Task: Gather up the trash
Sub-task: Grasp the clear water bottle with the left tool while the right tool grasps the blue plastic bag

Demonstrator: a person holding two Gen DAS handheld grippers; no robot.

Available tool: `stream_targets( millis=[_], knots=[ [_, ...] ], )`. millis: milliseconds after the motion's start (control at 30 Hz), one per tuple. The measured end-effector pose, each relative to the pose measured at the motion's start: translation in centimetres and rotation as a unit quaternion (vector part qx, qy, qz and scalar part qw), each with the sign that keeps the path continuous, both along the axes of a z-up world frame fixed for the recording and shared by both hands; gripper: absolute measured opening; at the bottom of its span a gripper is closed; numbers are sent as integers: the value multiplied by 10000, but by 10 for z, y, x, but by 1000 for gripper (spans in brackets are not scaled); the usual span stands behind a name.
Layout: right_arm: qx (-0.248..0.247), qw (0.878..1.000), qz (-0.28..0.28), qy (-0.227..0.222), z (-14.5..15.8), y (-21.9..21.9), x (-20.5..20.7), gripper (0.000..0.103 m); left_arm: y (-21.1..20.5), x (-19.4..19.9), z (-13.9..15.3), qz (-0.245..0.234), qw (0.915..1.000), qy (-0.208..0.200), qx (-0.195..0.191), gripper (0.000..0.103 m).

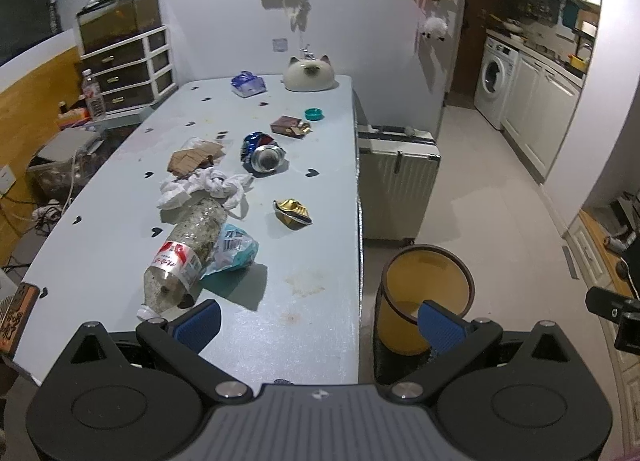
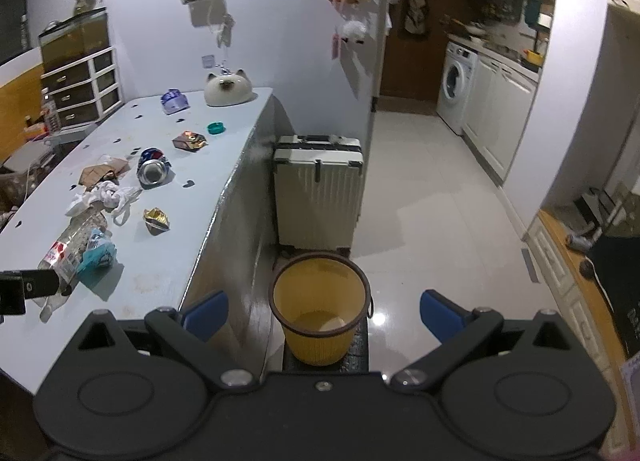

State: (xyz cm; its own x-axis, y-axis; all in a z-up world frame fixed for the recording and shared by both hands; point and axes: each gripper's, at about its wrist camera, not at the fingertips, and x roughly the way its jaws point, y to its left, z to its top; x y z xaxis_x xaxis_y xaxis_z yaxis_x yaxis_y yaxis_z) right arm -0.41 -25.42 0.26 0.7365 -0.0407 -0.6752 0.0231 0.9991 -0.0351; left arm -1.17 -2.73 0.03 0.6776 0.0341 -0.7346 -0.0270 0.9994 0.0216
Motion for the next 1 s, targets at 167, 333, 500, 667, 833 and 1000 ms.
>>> stream_targets(
  millis=[167, 333, 500, 667, 833, 1000],
  knots=[
    [36, 9996, 293, -4, -2, 0, 4, 103, 4, -5, -1, 259, 9997, 10, 35, 103],
    [54, 9986, 527, 24, -2, 12, 14, 103, 21, -6, -2, 472, 9989, 20, 6, 103],
    [101, 9978, 656, 51, -5, 33, 28, 103, 47, 2, -6, 557, 9984, 87, -46, 103],
    [235, 9977, 640, 34, -8, 70, 50, 103, 90, 18, -6, 564, 9984, 83, -53, 103],
    [381, 9977, 553, 20, -8, 114, 73, 103, 141, 46, -3, 473, 9988, 75, -82, 103],
    [442, 9981, 432, 5, -14, 158, 99, 103, 185, 74, -7, 247, 9996, 106, -75, 103]
  ],
)
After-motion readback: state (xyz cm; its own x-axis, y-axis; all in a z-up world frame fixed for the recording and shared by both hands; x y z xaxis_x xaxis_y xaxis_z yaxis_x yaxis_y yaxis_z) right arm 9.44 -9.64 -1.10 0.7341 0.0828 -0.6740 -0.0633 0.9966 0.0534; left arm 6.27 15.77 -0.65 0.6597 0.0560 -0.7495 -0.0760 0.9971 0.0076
